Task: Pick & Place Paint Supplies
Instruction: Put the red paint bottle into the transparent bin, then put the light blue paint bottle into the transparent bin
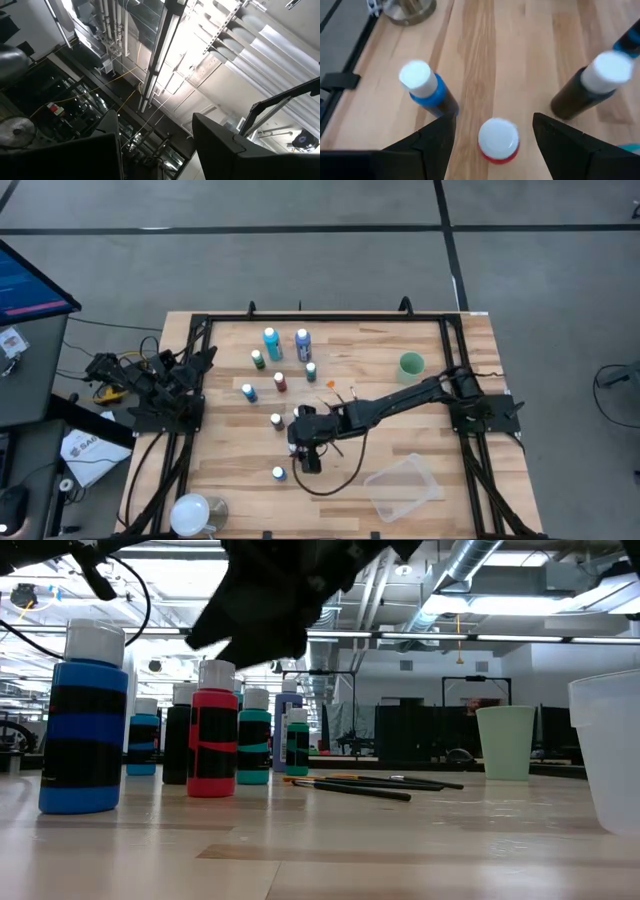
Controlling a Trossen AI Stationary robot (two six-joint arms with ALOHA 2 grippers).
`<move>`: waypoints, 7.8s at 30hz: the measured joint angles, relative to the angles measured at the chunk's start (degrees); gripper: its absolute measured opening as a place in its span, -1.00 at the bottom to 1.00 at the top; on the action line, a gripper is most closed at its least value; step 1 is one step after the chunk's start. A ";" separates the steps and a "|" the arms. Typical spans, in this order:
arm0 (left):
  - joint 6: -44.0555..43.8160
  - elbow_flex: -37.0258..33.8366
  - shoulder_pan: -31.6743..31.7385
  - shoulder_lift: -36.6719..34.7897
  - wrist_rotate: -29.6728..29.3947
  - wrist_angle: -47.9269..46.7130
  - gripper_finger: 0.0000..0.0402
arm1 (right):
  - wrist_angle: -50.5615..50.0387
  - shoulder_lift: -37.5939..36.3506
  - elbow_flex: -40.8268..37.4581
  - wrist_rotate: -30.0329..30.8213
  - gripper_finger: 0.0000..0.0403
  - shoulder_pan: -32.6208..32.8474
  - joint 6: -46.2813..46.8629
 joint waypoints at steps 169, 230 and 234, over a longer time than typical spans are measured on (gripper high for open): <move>-1.66 0.01 0.00 5.92 2.19 3.51 -0.34 | 10.67 -11.47 -13.81 11.83 0.29 -5.36 5.30; -1.60 0.02 0.00 5.95 2.34 4.14 -0.34 | 7.10 -21.86 -13.77 9.08 -0.48 -6.83 11.55; -1.53 0.02 0.00 5.95 2.33 4.16 -0.34 | 4.72 -28.84 -13.77 10.94 -0.48 -3.26 14.27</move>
